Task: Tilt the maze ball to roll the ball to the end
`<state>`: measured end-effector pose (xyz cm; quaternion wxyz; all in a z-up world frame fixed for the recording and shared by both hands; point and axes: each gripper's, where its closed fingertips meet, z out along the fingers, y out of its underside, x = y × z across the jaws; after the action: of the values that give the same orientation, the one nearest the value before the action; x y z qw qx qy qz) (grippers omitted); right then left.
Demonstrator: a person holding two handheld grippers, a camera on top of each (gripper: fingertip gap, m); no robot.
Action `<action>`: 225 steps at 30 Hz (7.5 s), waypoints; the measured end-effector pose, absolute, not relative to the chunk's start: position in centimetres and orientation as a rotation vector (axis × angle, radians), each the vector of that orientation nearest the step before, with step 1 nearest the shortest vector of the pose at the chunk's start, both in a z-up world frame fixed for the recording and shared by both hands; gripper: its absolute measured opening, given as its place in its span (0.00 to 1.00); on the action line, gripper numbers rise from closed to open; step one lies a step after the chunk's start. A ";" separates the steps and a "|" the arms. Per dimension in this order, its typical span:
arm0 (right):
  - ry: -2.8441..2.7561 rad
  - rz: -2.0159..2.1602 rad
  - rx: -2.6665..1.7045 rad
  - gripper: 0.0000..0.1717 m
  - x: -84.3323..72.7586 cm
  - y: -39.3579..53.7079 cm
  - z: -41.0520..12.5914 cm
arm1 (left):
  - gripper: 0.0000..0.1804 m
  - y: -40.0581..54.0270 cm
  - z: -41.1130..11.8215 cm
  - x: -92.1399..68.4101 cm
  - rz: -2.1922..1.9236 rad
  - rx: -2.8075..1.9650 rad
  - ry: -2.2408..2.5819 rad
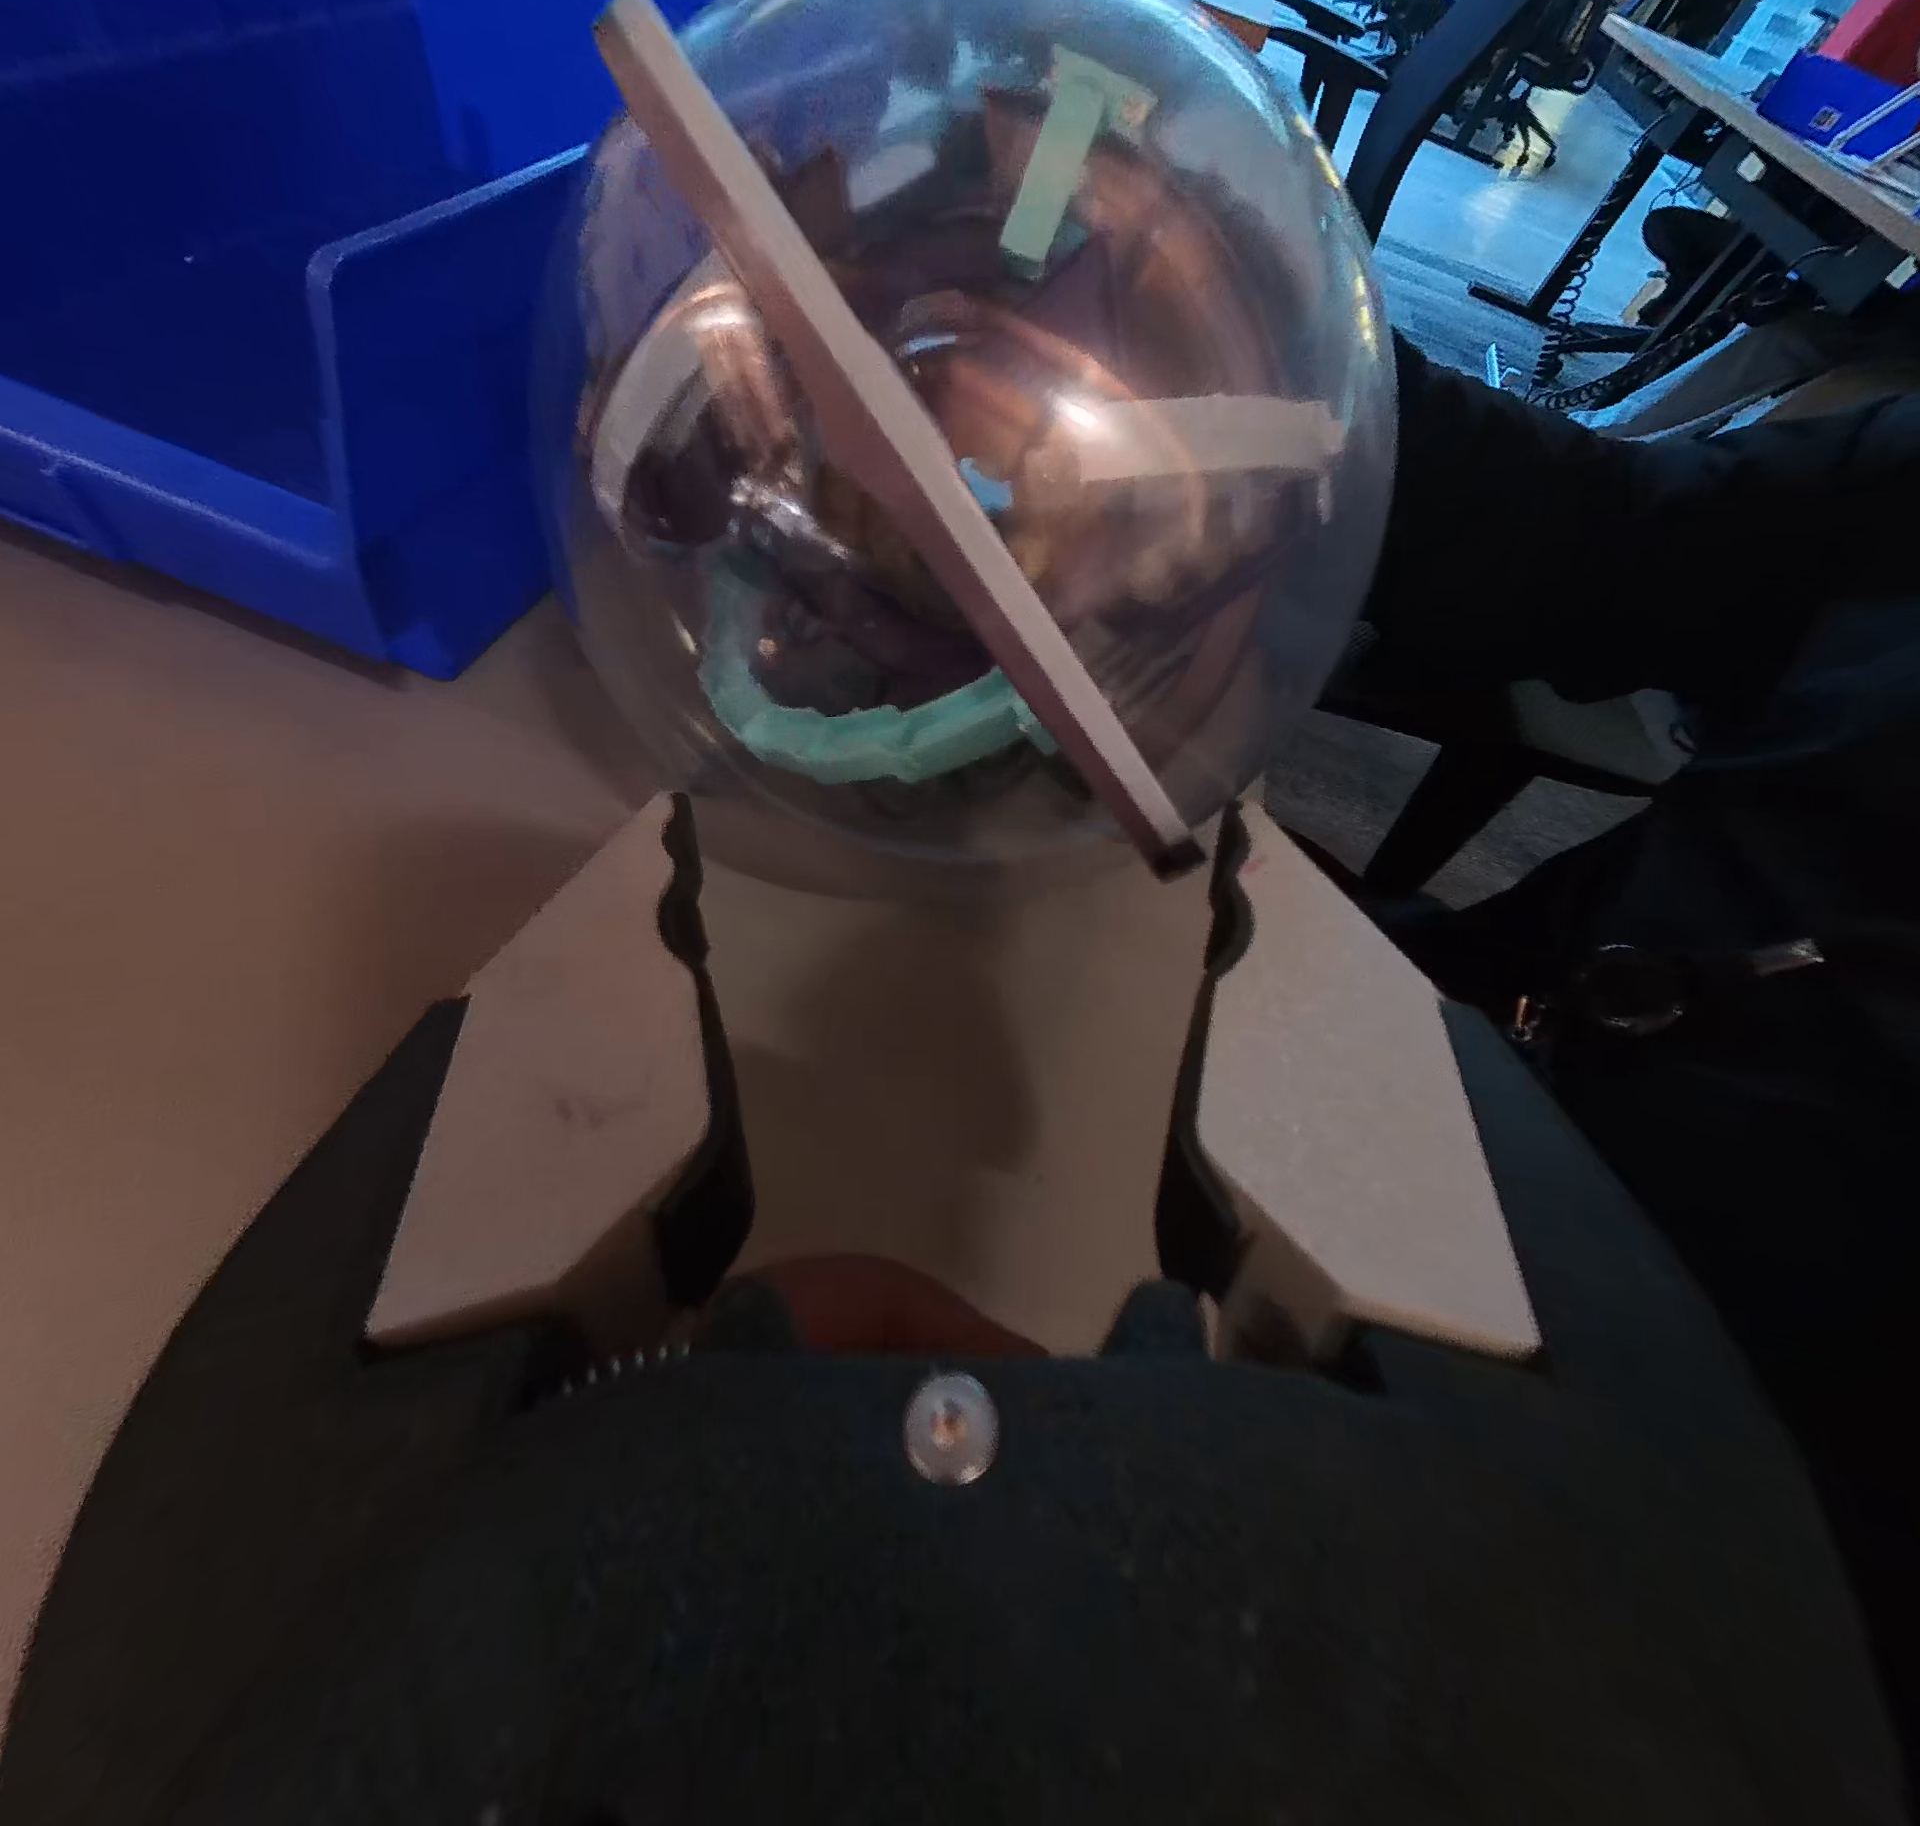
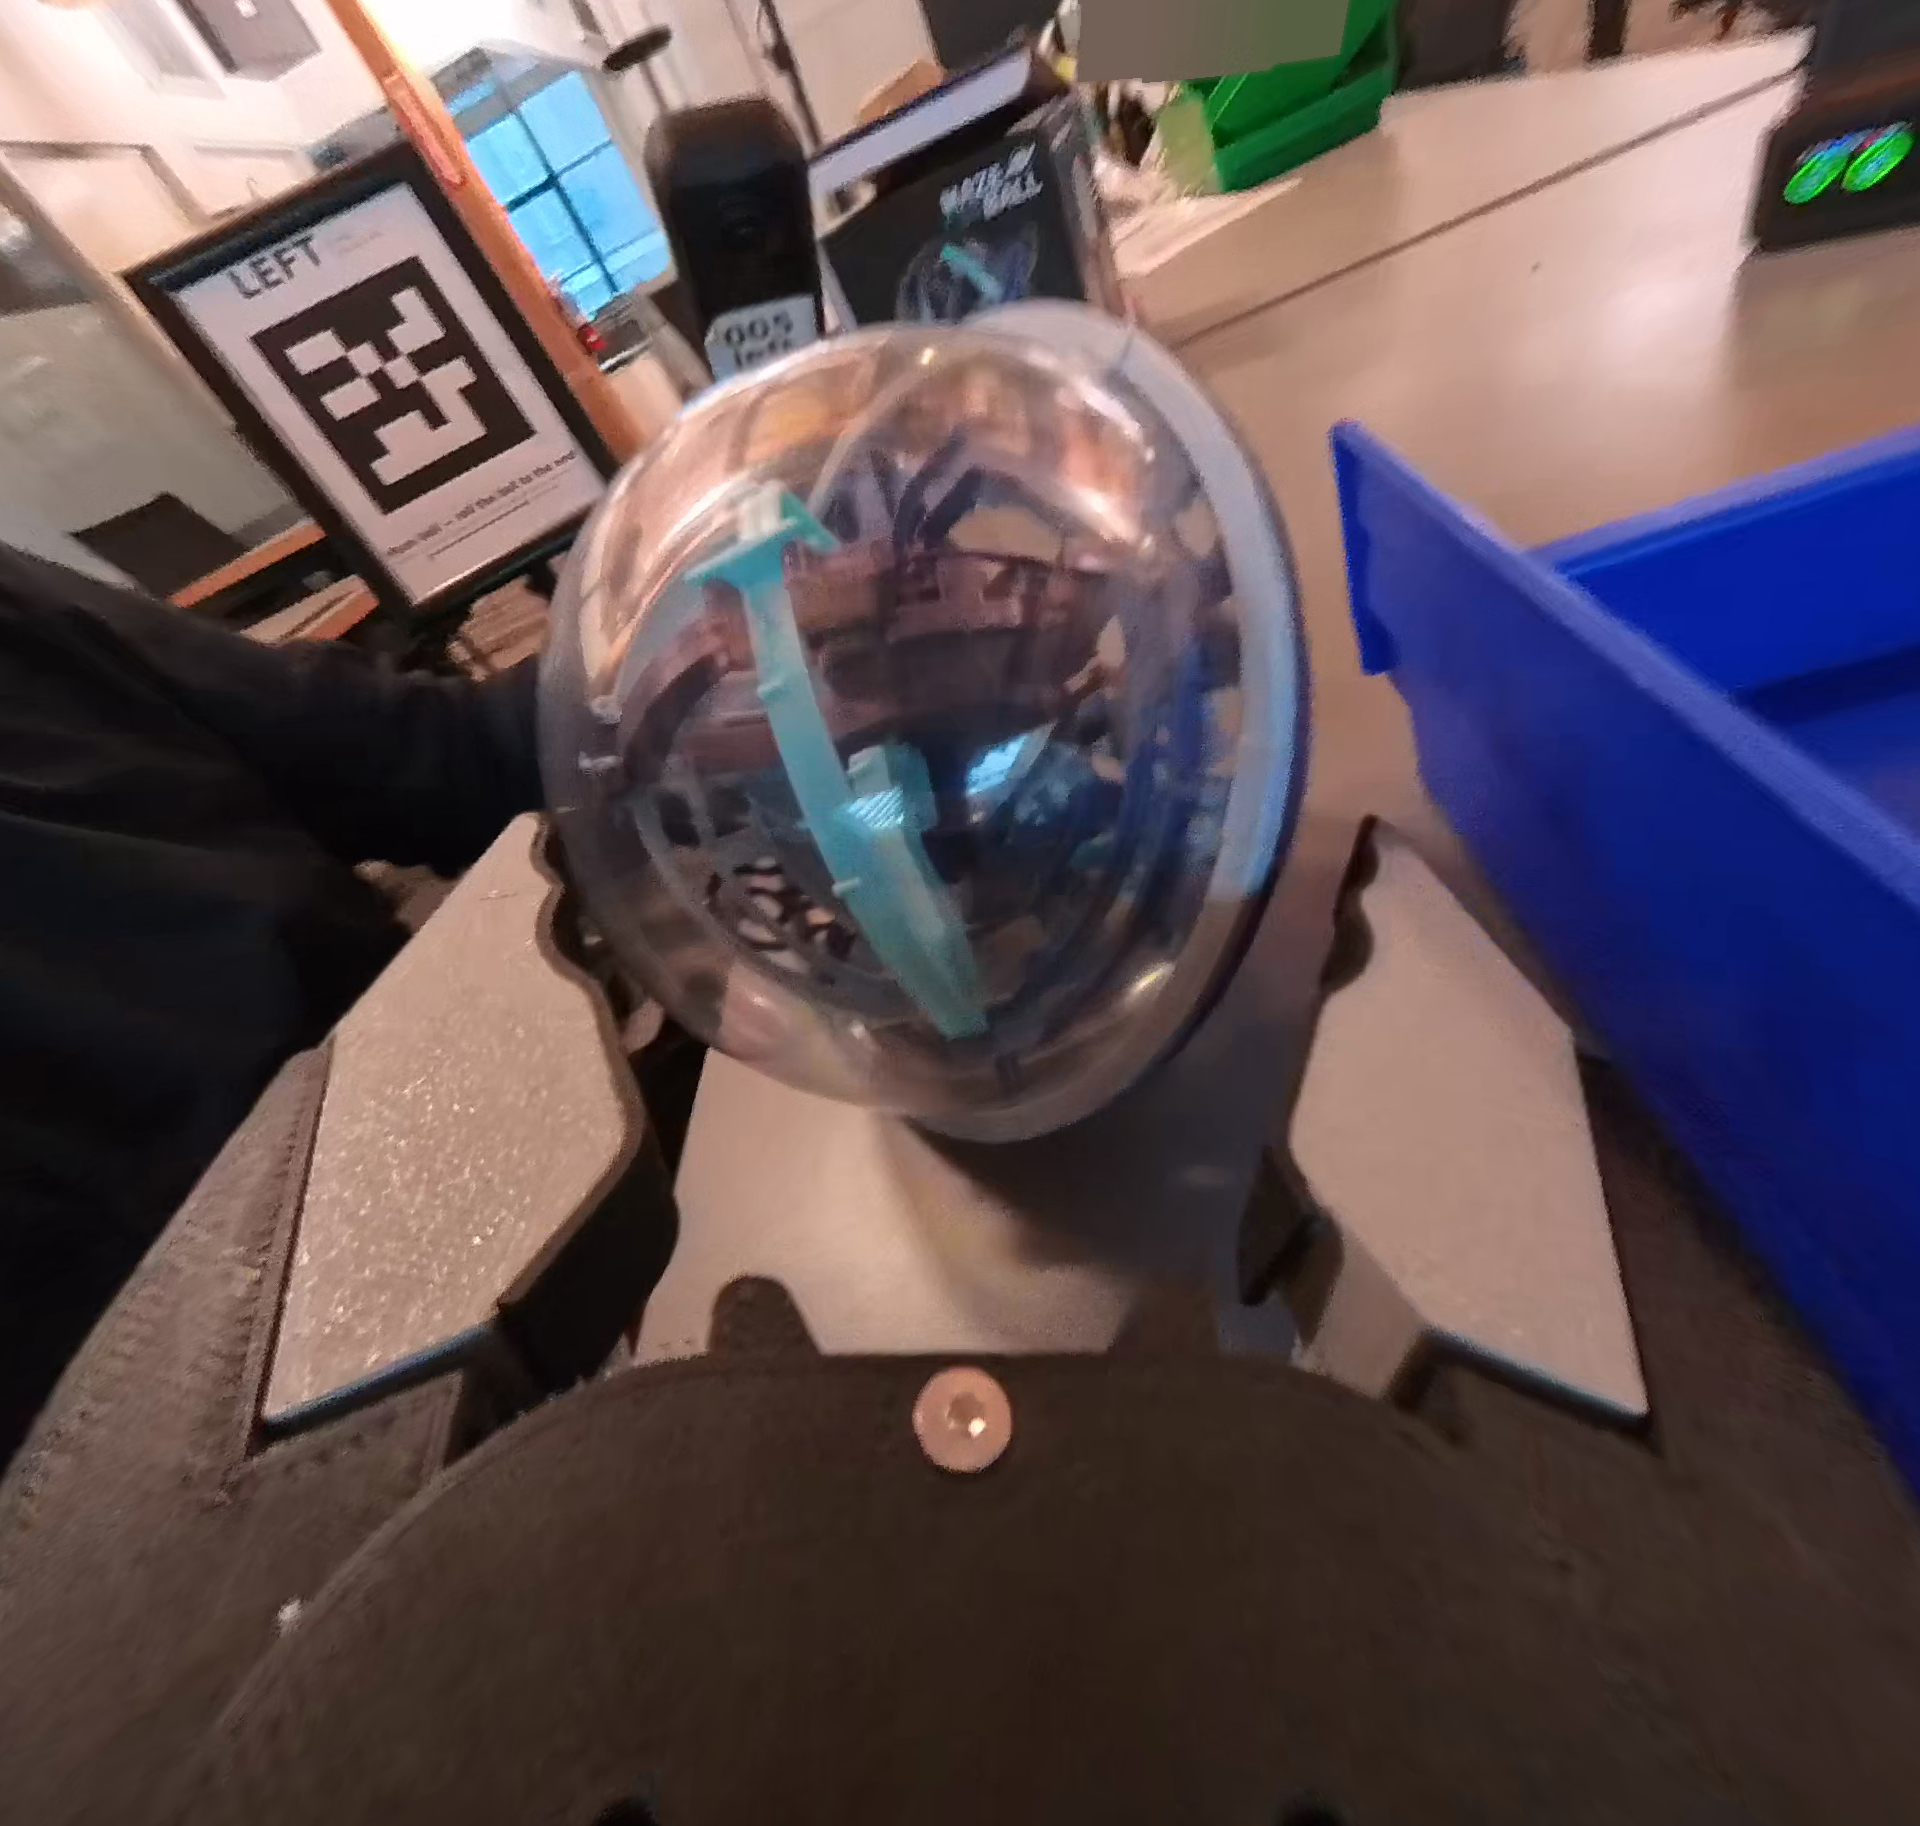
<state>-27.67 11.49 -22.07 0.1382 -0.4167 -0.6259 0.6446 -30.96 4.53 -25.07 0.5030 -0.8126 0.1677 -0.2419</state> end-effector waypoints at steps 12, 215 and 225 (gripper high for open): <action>-1.885 1.851 -1.192 0.80 -27.5 10.5 -22.8 | 0.56 5.1 -25.4 -30.8 -0.543 -1.955 0.425; -1.725 1.619 -0.609 0.87 -28.1 9.4 -6.2 | 0.78 7.5 -7.4 -30.7 0.102 -1.975 1.026; -1.829 1.454 -0.577 0.87 -26.9 9.2 -2.9 | 0.79 7.6 -4.7 -29.5 0.152 -1.830 0.992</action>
<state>-26.88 9.18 -2.94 0.3595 -0.2237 -0.7091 0.5637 -29.55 7.61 -4.66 0.5033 -0.7577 0.4107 0.0630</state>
